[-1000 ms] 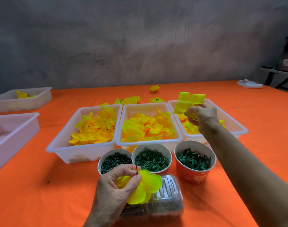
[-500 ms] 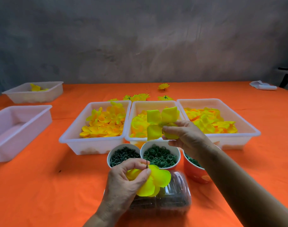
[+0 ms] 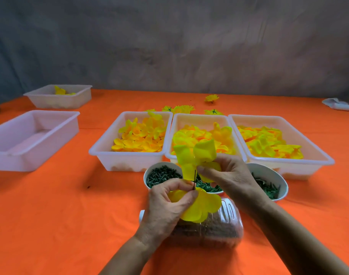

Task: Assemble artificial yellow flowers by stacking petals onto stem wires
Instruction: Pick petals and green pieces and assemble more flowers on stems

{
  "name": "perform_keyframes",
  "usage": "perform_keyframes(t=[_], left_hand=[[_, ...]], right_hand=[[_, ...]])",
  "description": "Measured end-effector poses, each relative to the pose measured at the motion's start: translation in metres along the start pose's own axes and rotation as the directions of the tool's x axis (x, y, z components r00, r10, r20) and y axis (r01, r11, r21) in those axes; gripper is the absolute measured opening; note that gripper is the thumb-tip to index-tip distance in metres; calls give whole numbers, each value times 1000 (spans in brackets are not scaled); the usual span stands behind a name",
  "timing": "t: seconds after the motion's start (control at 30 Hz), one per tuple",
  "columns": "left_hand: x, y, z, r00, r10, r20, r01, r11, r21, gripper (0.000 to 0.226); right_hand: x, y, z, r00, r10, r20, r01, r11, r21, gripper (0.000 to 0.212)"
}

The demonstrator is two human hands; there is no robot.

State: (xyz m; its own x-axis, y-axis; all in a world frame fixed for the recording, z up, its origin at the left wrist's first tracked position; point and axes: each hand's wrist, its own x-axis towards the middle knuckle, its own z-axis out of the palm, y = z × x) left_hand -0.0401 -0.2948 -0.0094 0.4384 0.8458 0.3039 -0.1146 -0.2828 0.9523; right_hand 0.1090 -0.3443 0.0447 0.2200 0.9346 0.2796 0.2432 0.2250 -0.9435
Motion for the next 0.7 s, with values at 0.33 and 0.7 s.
perform_keyframes(t=[0.33, 0.7], left_hand=[[0, 0, 2, 999, -23, -32, 22, 999, -33, 18], [-2, 6, 2, 997, -70, -34, 70, 997, 8, 16]], right_hand=[[-9, -1, 6, 993, 106, 41, -108, 993, 52, 23], [-14, -11, 4, 993, 106, 58, -114, 981, 158, 18]])
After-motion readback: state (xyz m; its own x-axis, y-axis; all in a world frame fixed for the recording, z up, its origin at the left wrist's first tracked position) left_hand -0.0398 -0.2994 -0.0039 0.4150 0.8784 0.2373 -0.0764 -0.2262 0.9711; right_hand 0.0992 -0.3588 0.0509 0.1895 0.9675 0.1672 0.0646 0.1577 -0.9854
